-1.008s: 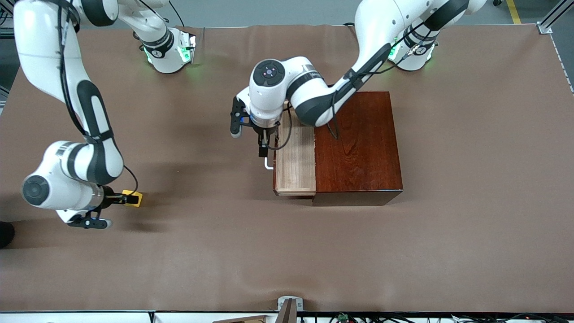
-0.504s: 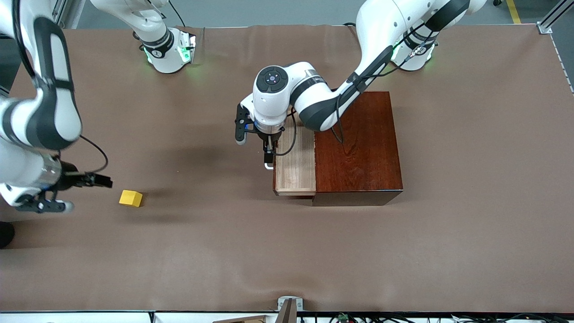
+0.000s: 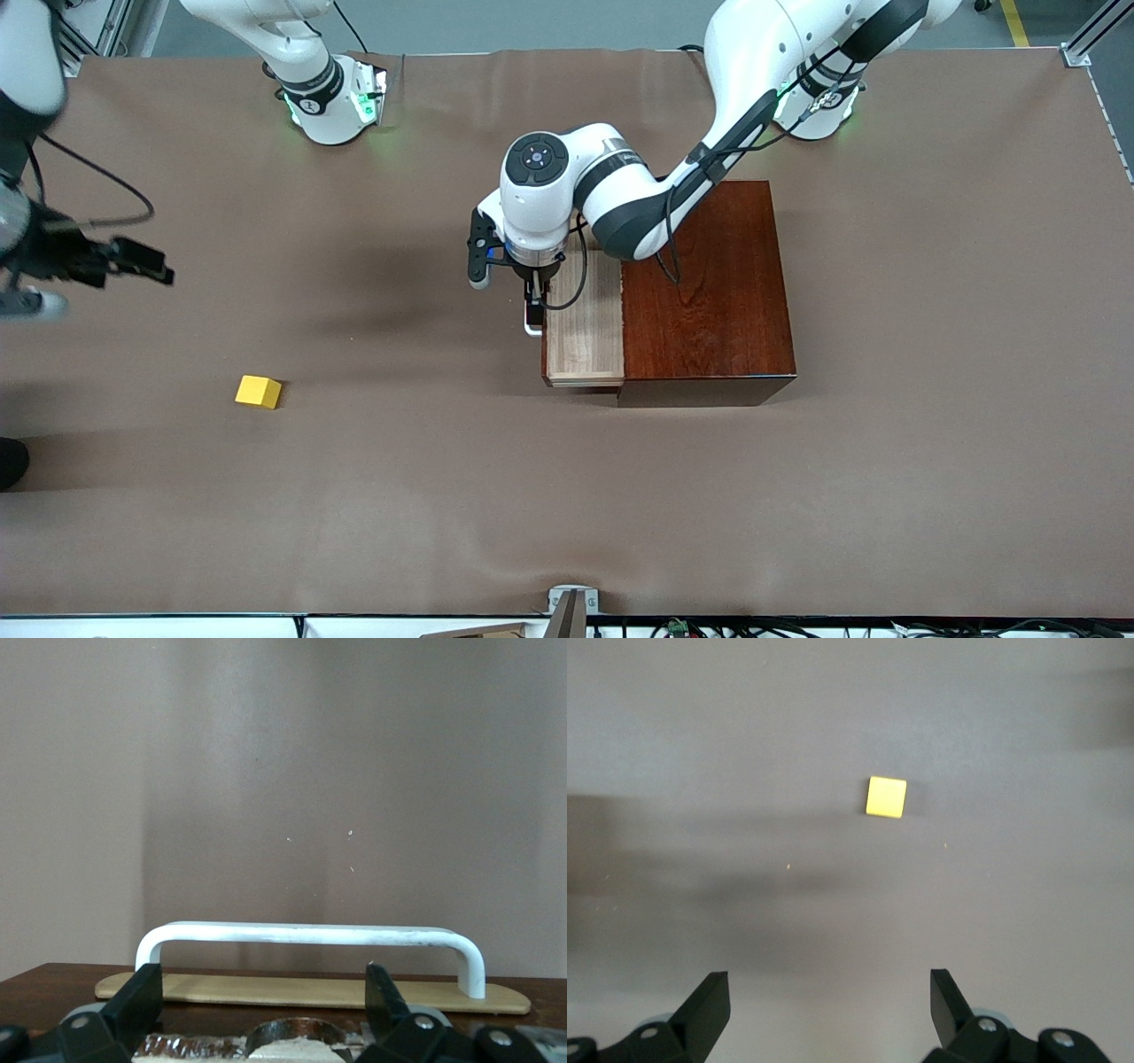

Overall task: Open drawer, take yellow block, close drawer
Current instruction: 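Push the drawer into the box with the left gripper while the right gripper retracts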

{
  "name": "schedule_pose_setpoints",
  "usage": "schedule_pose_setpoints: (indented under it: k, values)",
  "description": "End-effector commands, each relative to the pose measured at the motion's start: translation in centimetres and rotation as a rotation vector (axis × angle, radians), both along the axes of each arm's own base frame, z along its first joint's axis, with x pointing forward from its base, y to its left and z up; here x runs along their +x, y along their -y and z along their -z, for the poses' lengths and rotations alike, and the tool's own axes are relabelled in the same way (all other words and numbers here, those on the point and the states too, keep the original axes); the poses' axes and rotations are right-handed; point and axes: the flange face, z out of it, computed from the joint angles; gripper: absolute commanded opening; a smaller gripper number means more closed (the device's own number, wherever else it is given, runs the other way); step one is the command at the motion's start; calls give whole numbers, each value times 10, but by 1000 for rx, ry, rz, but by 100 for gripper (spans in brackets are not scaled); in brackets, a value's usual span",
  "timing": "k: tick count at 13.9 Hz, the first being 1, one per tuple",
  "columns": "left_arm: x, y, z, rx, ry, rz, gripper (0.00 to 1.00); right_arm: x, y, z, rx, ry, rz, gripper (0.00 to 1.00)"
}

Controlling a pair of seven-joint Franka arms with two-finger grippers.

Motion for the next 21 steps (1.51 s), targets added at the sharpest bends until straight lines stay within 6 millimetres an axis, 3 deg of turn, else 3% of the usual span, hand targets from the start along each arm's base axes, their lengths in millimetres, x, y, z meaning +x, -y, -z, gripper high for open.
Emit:
schedule_pose_setpoints:
  k: [1,4,11,17,21]
  values:
    - [1,-9,5,88,-20,13,100,-18,1,-15,-15,-3,18,100]
    - [-7,-11,6,141,-47,17,100,-17,-1,-31,-21,11,36,100]
    - [-4,-35,4,278,-74,10,100,-19,2,-32,-72,7,22,100]
    - [-5,-42,-11,321,-68,8,100,-16,3,-36,-56,18,40,100]
    - [-13,-39,-4,345,-71,15,100,-15,-2,-39,-56,29,31,100]
